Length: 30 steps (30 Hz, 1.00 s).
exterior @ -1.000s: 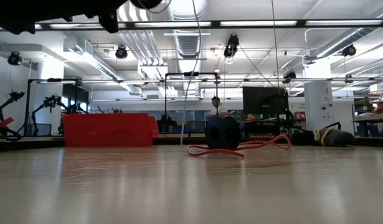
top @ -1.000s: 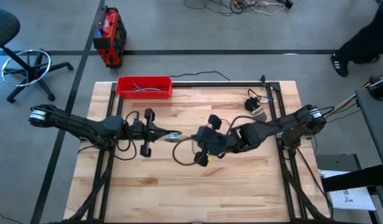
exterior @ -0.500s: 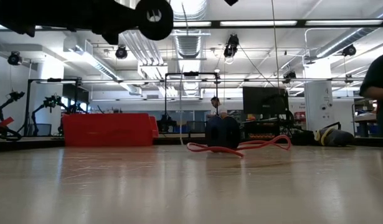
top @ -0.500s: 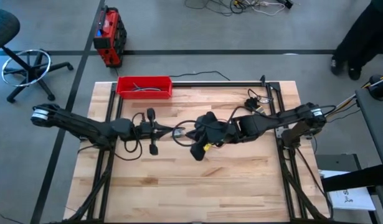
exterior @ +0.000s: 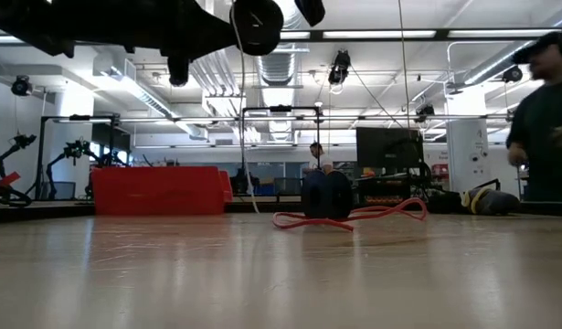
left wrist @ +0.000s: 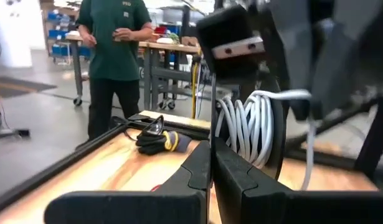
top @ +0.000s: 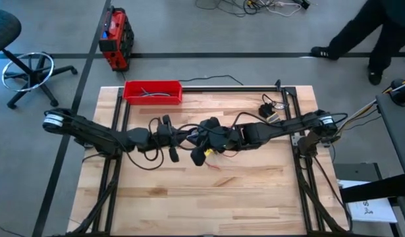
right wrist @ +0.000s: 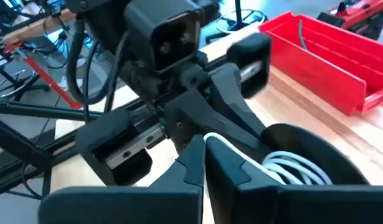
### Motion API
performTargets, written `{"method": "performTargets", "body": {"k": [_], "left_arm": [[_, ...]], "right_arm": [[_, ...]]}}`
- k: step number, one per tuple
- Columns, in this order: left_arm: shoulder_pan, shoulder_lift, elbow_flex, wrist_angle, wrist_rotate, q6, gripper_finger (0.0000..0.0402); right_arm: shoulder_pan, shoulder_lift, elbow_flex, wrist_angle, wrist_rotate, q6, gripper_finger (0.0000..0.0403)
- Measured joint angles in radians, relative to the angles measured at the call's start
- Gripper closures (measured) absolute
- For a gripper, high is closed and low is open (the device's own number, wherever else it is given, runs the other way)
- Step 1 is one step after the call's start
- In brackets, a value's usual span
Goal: Coil cords
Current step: Coil the white wire onto the black spool
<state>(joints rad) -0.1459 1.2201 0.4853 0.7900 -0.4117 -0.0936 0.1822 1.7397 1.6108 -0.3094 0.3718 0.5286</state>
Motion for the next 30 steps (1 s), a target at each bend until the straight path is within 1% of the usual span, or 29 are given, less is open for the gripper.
{"method": "performTargets", "body": {"k": [2,5,8,14,19,22,27,30], "left_arm": [[0.000,0.022,0.005,0.039,-0.009,-0.054,0.0401],[-0.001,0.049,0.005,0.107,-0.018,-0.131,0.0401],[0.000,0.081,0.004,0.169,-0.025,-0.205,0.0401],[0.000,0.155,0.007,0.321,-0.032,-0.287,0.0401],[0.000,0.189,0.007,0.492,-0.037,-0.293,0.0401],[0.000,0.187,0.006,0.543,-0.037,-0.292,0.0401],[0.000,0.143,0.006,0.609,-0.011,-0.291,0.0401],[0.000,0.105,0.006,0.627,0.042,-0.290,0.0401]], "right_arm": [[0.001,0.000,0.000,0.002,0.007,-0.013,0.0403],[0.003,0.000,-0.001,0.006,0.058,-0.016,0.0402],[0.003,0.000,-0.003,-0.005,0.074,-0.016,0.0389],[0.010,0.000,-0.003,-0.006,0.074,-0.049,0.0326],[0.042,0.000,-0.003,-0.030,0.075,-0.089,0.0270],[0.062,0.000,-0.004,-0.062,0.083,-0.101,0.0246],[0.110,0.000,-0.006,-0.075,0.197,-0.155,0.0222],[0.132,0.008,-0.012,-0.069,0.269,-0.198,0.0220]]}}
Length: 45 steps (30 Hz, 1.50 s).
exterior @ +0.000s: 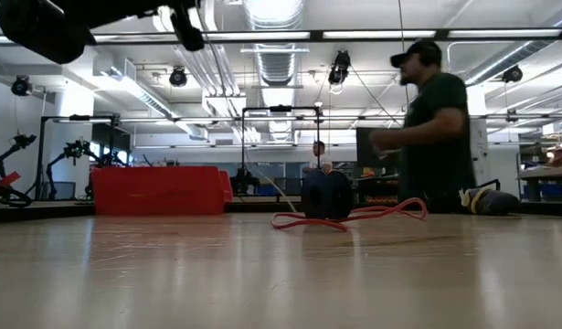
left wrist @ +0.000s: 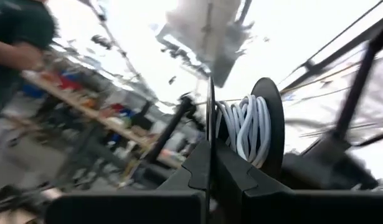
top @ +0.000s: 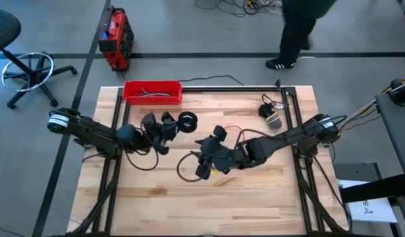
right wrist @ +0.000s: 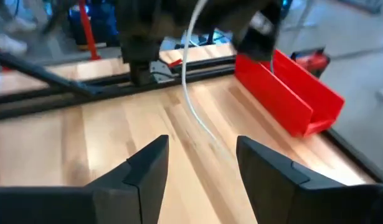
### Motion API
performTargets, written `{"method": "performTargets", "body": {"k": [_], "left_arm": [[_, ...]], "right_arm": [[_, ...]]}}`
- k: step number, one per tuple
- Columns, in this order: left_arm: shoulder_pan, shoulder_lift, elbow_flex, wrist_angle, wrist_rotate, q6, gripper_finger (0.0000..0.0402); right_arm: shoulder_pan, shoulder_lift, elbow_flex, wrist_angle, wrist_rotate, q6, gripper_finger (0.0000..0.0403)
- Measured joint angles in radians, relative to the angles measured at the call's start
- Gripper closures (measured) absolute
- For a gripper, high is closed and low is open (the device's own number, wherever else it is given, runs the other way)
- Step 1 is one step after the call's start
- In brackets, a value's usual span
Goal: Coil cords
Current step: Coil the white wire onto the black spool
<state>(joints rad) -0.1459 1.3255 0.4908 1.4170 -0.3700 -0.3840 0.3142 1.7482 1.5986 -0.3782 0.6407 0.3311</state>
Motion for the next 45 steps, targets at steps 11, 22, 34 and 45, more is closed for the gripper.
{"method": "performTargets", "body": {"k": [11,22,34,45], "left_arm": [[-0.029,-0.162,-0.027,-0.065,0.156,0.020,0.0401],[-0.048,-0.275,-0.099,-0.090,0.173,0.043,0.0401],[-0.047,-0.313,-0.105,-0.108,0.190,0.065,0.0401],[-0.047,-0.324,-0.106,-0.117,0.205,0.077,0.0401]], "right_arm": [[0.021,0.197,-0.001,0.535,0.032,-0.361,0.0219],[-0.027,0.297,0.031,0.684,0.032,-0.384,0.0219],[-0.064,0.342,0.031,0.783,-0.091,-0.324,0.0242],[-0.076,0.331,0.031,0.750,-0.129,-0.351,0.0395]]}}
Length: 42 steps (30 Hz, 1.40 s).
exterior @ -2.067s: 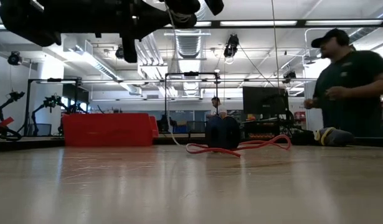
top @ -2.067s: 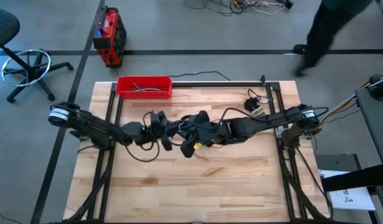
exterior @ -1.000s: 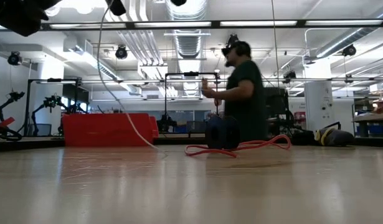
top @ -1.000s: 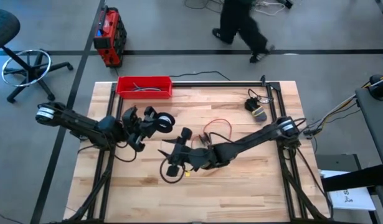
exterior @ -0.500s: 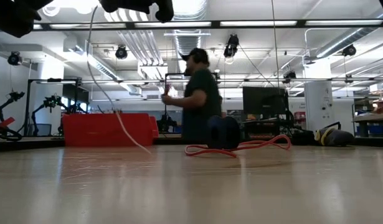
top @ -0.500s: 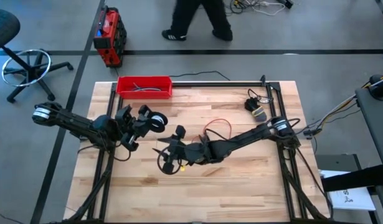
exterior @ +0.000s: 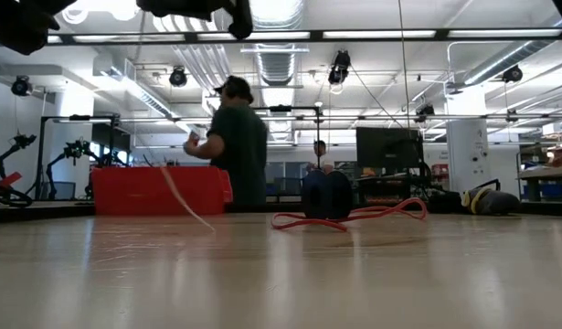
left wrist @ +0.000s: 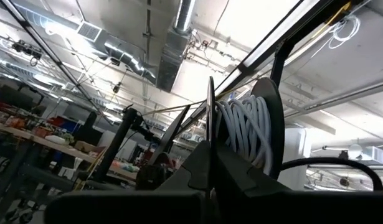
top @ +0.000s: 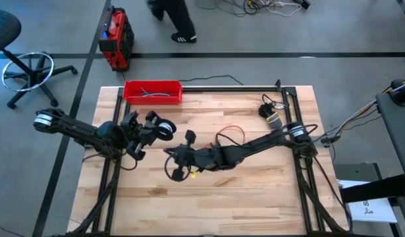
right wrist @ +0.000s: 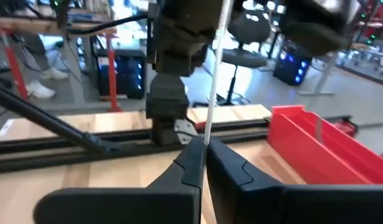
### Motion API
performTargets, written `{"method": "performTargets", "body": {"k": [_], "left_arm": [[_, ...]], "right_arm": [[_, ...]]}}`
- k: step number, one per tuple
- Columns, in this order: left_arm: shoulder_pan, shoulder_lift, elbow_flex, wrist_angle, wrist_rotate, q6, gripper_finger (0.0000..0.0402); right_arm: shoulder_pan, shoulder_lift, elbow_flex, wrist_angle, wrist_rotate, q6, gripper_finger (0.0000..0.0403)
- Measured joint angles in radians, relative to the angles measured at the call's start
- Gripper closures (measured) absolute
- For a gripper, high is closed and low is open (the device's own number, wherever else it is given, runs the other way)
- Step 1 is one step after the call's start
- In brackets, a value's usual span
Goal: Coil cords
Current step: Coil the white wire onto the black spool
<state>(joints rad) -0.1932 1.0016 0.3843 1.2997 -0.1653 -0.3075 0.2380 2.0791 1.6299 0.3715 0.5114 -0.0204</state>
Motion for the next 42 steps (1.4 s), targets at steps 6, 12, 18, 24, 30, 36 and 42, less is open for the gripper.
{"method": "performTargets", "body": {"k": [6,12,18,24,30,36,42], "left_arm": [[0.000,-0.076,-0.024,-0.003,0.027,0.007,0.0401],[0.000,-0.137,-0.062,-0.010,0.027,0.048,0.0401],[0.000,-0.158,-0.064,-0.042,0.027,0.087,0.0401],[0.001,-0.160,-0.064,-0.137,0.027,0.141,0.0401],[0.000,-0.170,-0.064,-0.284,0.029,0.190,0.0401],[0.000,-0.184,-0.064,-0.370,0.044,0.292,0.0401],[0.000,-0.219,-0.063,-0.468,0.047,0.333,0.0401]], "right_arm": [[0.022,-0.135,0.000,-0.284,0.088,0.041,0.0400],[0.023,-0.265,-0.001,-0.559,0.105,0.159,0.0401],[0.025,-0.366,0.000,-0.693,0.136,0.188,0.0402],[0.031,-0.438,0.000,-0.709,0.052,0.200,0.0402],[0.028,-0.463,-0.001,-0.744,-0.029,0.263,0.0403],[0.028,-0.469,-0.001,-0.834,-0.071,0.299,0.0403],[0.028,-0.469,-0.001,-0.843,-0.091,0.322,0.0403]]}}
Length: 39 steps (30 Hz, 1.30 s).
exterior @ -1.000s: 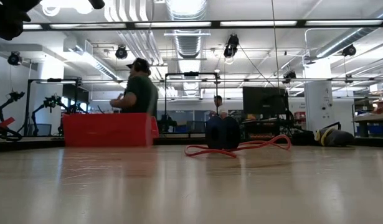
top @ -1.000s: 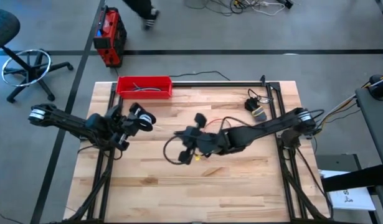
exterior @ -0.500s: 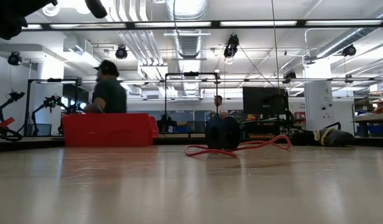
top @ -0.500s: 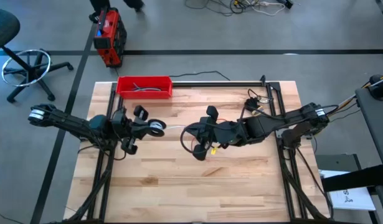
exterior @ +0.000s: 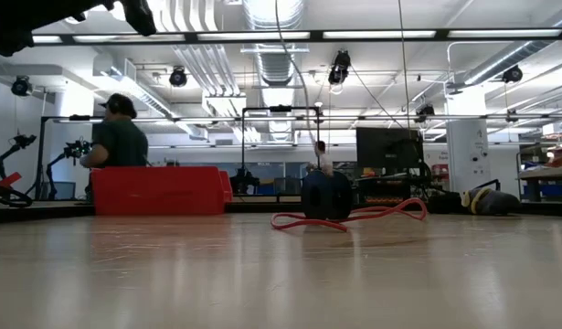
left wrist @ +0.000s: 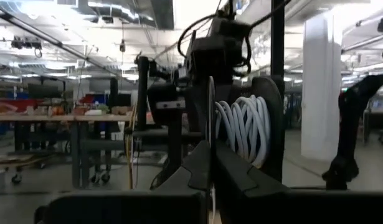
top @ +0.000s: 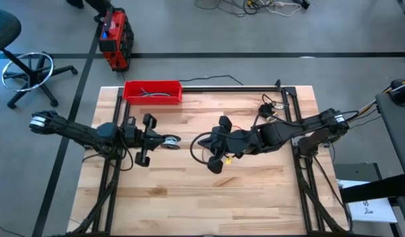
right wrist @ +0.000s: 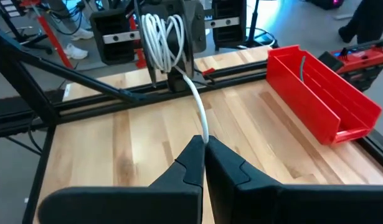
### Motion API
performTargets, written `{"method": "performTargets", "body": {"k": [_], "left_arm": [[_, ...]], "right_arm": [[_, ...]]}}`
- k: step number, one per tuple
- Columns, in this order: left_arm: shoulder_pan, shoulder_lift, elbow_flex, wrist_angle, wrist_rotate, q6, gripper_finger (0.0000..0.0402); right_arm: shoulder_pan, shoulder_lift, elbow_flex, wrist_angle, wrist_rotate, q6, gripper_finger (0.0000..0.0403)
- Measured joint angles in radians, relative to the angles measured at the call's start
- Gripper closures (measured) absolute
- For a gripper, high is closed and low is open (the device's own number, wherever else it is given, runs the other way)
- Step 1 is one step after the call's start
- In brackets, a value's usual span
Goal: Coil cords
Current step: Coil the white wire onto the black spool
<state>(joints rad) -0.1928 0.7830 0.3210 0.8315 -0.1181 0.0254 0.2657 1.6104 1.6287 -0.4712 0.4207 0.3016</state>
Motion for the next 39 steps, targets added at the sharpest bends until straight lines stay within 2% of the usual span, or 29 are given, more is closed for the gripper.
{"method": "performTargets", "body": {"k": [9,13,18,21,24,27,31,35,39], "left_arm": [[0.000,-0.015,0.000,-0.036,0.000,0.018,0.0401],[0.000,-0.011,0.000,-0.069,0.000,0.051,0.0401],[0.000,-0.011,0.034,-0.240,-0.008,0.092,0.0401],[0.000,-0.004,0.080,-0.403,-0.073,0.100,0.0401],[0.000,0.020,0.139,-0.586,-0.190,0.103,0.0401],[0.001,0.057,0.179,-0.677,-0.281,0.112,0.0401],[0.002,0.121,0.196,-0.672,-0.346,0.062,0.0401],[0.012,0.197,0.226,-0.663,-0.465,-0.010,0.0401],[0.012,0.254,0.241,-0.594,-0.501,-0.098,0.0401]], "right_arm": [[0.000,0.000,0.000,0.015,-0.002,0.006,0.0403],[-0.005,0.000,0.000,0.017,-0.002,0.056,0.0403],[-0.035,0.000,0.000,-0.008,-0.003,0.185,0.0403],[-0.055,0.000,0.000,-0.038,-0.003,0.250,0.0403],[-0.073,0.006,0.000,-0.042,-0.005,0.288,0.0403],[-0.086,0.036,0.000,-0.008,-0.005,0.291,0.0403],[-0.104,0.097,0.000,0.100,-0.002,0.293,0.0403],[-0.113,0.171,0.000,0.264,0.001,0.278,0.0403],[-0.112,0.220,-0.001,0.350,-0.003,0.267,0.0403]]}}
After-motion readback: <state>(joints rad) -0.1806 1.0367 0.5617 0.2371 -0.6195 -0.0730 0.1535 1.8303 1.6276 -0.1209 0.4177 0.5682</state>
